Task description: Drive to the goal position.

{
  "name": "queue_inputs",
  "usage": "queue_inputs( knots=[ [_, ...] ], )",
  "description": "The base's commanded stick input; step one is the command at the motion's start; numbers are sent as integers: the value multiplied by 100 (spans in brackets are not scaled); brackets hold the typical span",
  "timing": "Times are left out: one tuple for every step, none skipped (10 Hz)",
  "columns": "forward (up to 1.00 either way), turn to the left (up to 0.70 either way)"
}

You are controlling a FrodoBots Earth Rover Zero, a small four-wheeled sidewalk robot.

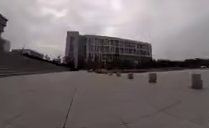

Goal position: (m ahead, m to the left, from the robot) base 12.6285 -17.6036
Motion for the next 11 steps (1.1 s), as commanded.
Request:
queue_inputs(
  knots=[
    [70, -34],
    [70, -34],
    [70, -34],
    [70, -34],
    [70, -34],
    [70, -34],
    [70, -34],
    [70, -34],
    [70, -34],
    [70, -34],
    [70, -34]
  ],
)
